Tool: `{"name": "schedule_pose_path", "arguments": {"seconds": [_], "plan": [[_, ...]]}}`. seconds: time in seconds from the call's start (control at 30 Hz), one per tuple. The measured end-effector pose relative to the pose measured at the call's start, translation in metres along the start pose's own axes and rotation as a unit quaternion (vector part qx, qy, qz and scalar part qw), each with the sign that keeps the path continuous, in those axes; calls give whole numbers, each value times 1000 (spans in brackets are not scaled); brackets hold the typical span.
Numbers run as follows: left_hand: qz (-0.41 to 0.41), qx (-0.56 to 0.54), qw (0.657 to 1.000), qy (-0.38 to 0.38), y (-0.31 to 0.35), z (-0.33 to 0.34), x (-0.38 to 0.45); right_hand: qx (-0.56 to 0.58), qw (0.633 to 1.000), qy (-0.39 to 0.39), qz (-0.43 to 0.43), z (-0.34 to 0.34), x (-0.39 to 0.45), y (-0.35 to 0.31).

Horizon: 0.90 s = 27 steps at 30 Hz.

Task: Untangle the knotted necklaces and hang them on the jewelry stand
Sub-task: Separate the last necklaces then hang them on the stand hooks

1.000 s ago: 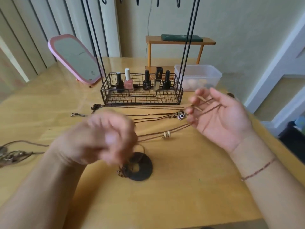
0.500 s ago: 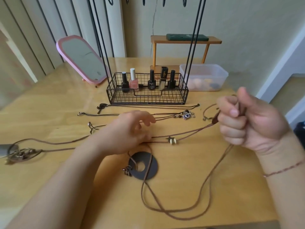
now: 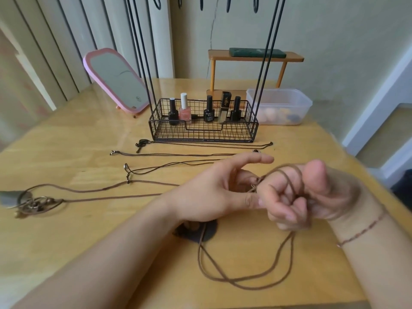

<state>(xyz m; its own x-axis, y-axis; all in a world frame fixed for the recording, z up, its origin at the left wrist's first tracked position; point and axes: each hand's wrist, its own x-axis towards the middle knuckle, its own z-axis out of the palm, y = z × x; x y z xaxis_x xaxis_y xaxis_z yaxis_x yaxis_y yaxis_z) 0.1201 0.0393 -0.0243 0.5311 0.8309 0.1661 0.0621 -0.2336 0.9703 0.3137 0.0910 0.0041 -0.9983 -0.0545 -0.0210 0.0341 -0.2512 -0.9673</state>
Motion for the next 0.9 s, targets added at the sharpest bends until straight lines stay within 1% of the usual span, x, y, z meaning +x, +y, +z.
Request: {"name": "schedule_pose_path", "arguments": {"seconds": [0.1, 0.17, 0.23, 0.3, 0.4, 0.5, 0.57, 0.6, 0.73, 0.9], "plan": [[9, -45, 999, -6, 2, -4, -2, -12, 1000, 7, -4, 1, -5, -1], [18, -67, 997, -17, 2, -7, -5, -40, 999, 31, -6, 1, -12, -2], [12, -96, 995, -7, 4, -9, -6, -79, 996, 52, -2, 0, -18, -4], [11, -97, 995, 6, 4, -10, -6, -112, 990, 85, 5, 1, -22, -7], [16, -94, 995, 18, 5, -10, -6, -164, 970, 180, 19, 2, -25, -11], [13, -98, 995, 32, 4, -13, -8, -221, 924, 309, 40, 3, -27, -12], [12, -78, 996, 37, 3, -15, -8, -234, 897, 375, 10, 3, -25, -12], [14, -65, 997, 36, 4, -15, -8, -236, 888, 396, -14, 3, -23, -12], [5, -38, 999, 20, 9, -14, -9, -236, 870, 422, -93, 5, -11, -12], [-8, -25, 997, 66, 7, -9, -9, -256, 862, 422, -117, 5, -1, -9]]}}
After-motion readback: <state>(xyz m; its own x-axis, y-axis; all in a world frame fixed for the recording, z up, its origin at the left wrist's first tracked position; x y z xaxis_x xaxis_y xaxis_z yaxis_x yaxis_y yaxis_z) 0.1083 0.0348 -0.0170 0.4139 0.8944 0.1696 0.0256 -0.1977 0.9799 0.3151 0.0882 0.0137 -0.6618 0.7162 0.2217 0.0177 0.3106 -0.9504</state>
